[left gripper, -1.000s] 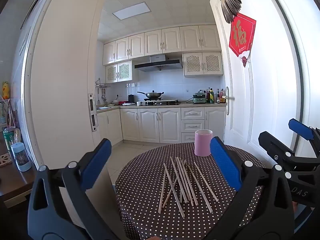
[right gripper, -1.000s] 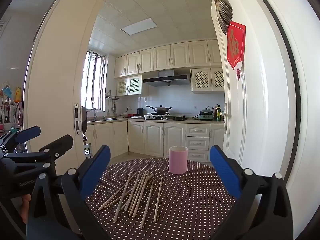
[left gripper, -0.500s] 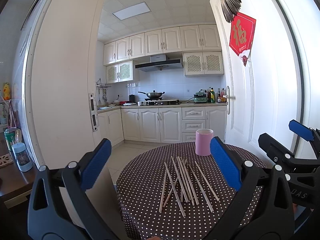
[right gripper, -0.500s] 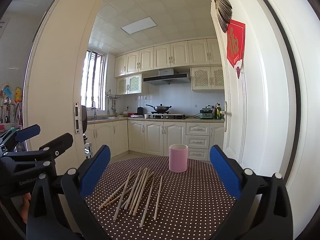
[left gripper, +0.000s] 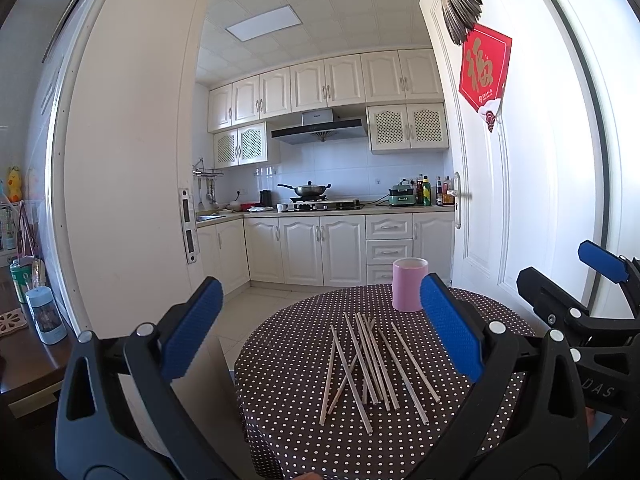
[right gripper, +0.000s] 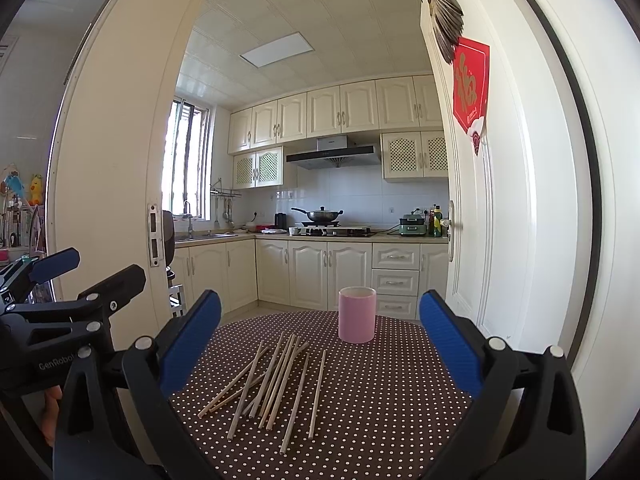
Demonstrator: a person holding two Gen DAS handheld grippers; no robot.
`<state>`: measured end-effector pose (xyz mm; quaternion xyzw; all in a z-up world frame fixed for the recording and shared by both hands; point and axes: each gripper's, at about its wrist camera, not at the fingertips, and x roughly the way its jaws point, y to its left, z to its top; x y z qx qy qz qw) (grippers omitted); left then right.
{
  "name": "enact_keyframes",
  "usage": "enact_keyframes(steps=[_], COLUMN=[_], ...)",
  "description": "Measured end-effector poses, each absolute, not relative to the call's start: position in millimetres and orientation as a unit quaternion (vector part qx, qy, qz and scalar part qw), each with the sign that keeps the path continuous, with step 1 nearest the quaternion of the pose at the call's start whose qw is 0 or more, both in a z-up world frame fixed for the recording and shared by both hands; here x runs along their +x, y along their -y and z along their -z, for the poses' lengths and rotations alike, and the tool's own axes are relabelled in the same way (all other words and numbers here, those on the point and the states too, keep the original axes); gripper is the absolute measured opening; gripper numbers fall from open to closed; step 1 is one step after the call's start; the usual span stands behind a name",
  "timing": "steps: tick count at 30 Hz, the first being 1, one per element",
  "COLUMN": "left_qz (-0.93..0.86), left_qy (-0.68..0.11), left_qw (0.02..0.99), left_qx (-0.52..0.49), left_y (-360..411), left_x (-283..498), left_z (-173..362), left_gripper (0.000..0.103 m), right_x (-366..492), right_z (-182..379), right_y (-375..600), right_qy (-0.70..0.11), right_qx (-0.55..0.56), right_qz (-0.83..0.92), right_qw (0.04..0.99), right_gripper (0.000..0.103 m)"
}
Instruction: Organize utensils
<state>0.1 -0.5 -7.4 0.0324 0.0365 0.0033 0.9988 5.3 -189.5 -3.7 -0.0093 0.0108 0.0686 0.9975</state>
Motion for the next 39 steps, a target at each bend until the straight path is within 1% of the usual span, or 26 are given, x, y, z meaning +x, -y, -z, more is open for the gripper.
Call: enact_keyframes(steps=[39], left_qz=[-0.005], left_qy=[-0.037], left_qw=[0.999], left_qx=[0.031], left_y=[1.9], left_x=[0.7], left_z=[5.9], left_gripper=[0.097], right_x=[9.0], right_z=[4.1], right_y=[188.7], right_qy=[-0.014], right_qx=[-0.009], right_qz=[-0.071], right_qw=[0.997], right_gripper=[0.096])
